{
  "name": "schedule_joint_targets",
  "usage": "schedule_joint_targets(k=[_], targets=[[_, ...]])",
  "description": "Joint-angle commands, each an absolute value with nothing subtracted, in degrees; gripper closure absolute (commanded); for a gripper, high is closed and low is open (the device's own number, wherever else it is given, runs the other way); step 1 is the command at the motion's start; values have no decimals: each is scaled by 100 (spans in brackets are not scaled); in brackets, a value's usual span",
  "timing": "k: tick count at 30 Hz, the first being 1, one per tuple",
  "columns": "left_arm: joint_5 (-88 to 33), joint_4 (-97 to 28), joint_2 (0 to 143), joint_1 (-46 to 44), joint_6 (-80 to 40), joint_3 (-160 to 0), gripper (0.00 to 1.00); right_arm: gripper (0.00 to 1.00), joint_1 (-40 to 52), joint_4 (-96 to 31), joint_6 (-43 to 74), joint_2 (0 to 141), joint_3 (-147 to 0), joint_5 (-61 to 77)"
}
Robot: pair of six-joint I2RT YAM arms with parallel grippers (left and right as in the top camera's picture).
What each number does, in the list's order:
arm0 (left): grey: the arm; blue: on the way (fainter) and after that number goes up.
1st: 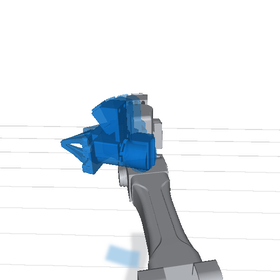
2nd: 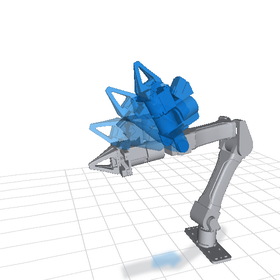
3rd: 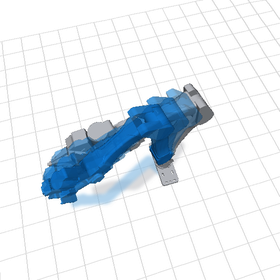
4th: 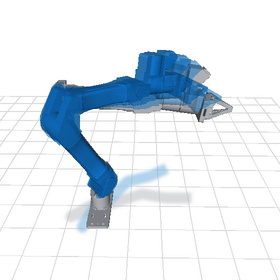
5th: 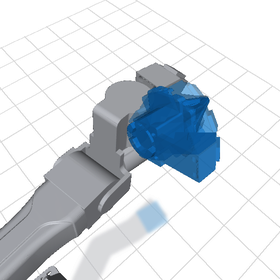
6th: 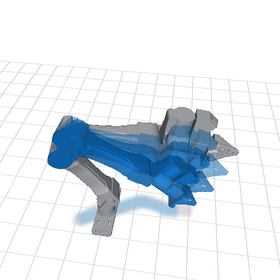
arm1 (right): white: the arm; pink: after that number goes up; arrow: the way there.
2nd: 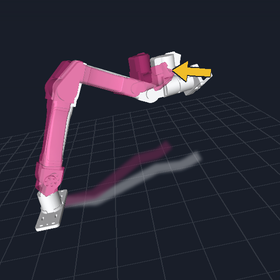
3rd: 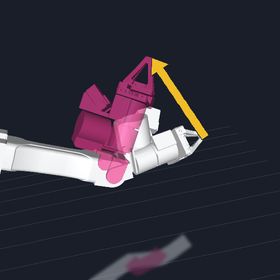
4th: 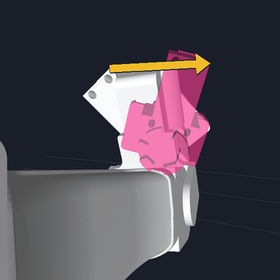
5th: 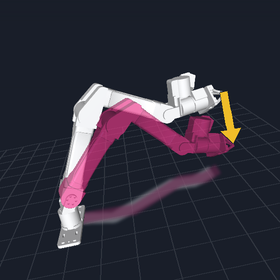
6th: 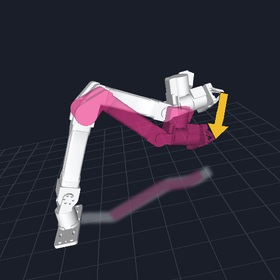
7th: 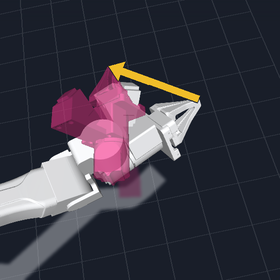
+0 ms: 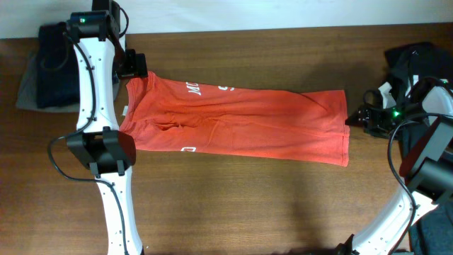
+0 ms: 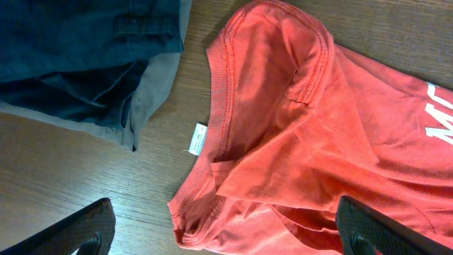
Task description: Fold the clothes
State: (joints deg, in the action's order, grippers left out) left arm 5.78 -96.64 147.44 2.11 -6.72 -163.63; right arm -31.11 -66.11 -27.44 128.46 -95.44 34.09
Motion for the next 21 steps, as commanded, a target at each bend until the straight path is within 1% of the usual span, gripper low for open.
schedule_joint_targets(k=[1, 8, 12, 13, 18, 21], targets=[[510, -9671, 14641, 202, -727, -16420, 1, 1, -2838, -6571, -2827, 13190, -9502, 3404], [513, -9671, 14641, 202, -727, -16418, 1, 1, -2408, -6331, -2827, 13264, -9096, 3339], [515, -9671, 14641, 198, -727, -16418, 1, 0, -2329, -6075, -2825, 13264, -8781, 3339], [513, -9671, 14641, 198, -727, -16418, 1, 2, -2329, -6034, -2825, 13264, -8722, 3341], [515, -9671, 14641, 200, -727, -16418, 1, 24, -2331, -5972, -2781, 13264, -8637, 3341], [515, -9671, 14641, 198, -727, -16418, 1, 24, -2331, -5961, -2646, 13264, -8637, 3260]])
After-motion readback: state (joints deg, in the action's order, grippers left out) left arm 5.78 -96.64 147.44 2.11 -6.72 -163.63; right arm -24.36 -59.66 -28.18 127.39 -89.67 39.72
